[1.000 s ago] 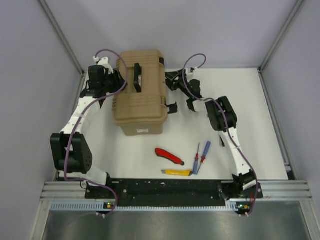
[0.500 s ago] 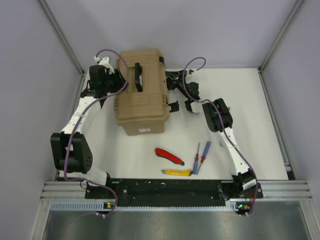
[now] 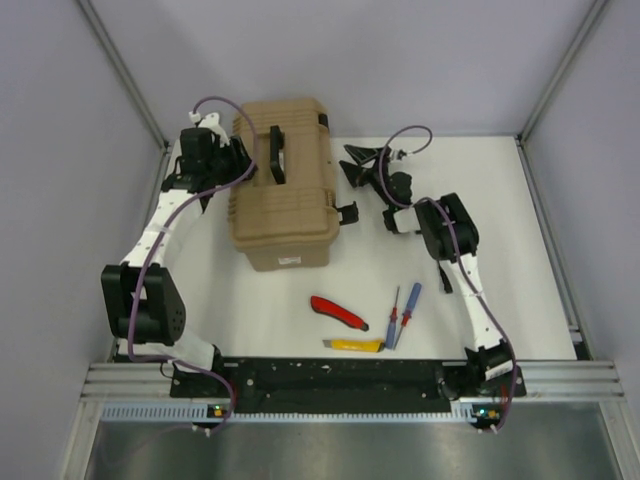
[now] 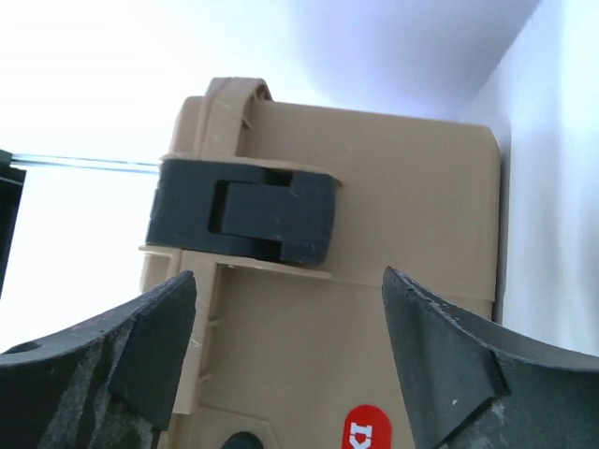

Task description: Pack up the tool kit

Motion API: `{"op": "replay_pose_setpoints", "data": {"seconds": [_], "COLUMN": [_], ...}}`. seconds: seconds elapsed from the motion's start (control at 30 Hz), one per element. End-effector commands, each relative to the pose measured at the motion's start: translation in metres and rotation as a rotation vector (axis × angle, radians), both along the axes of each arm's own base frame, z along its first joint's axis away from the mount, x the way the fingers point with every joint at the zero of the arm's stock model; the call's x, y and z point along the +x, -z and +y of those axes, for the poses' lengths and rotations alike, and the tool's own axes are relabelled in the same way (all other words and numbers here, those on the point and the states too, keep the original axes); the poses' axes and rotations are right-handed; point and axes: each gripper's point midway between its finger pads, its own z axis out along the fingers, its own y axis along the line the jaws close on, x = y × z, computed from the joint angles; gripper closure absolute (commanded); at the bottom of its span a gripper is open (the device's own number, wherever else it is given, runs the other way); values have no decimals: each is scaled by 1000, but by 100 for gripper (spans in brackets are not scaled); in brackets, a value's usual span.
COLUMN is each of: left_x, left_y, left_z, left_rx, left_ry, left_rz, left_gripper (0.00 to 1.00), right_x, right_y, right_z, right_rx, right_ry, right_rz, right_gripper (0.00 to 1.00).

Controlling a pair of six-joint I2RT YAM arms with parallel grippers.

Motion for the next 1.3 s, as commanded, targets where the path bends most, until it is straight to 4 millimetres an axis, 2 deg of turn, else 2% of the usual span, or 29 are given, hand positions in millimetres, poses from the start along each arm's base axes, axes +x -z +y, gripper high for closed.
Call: {"op": "replay_pose_setpoints", "data": {"seconds": [0.0,0.13,0.23,0.47,0.73,0.9,1.1,1.27], "left_x": [-36,-18,-8,4,2,-1,-3,-4], "left_y": [30,9,3,21,37,47,53,55], "left_z": [-23,-30,-34,-30,-29,-33,-34,-35], "left_rx": [-60,-125,-162,-149,-145,-168,-170,-170], "left_ry": [47,41,37,7,3,11,16,22], "left_rz": [205,121,96,123,154,180,191,196], "left_gripper": [38,29,24,17,15,15,15,15], "right_x": [-18,-4,2,9,17,12,12,7], "right_y": [-111,-112,-110,-89,-67,-65,-61,-76], "right_z": [-21,-5,5,30,39,51,53,56], "right_rx": [85,91,66,-23,-10,33,43,70], "right_ry": [45,-12,-19,-46,-57,-86,-90,-121], "right_rz": [-352,-340,-309,-236,-194,-188,-181,-222], "right_gripper": [16,12,10,9,9,8,8,8]}}
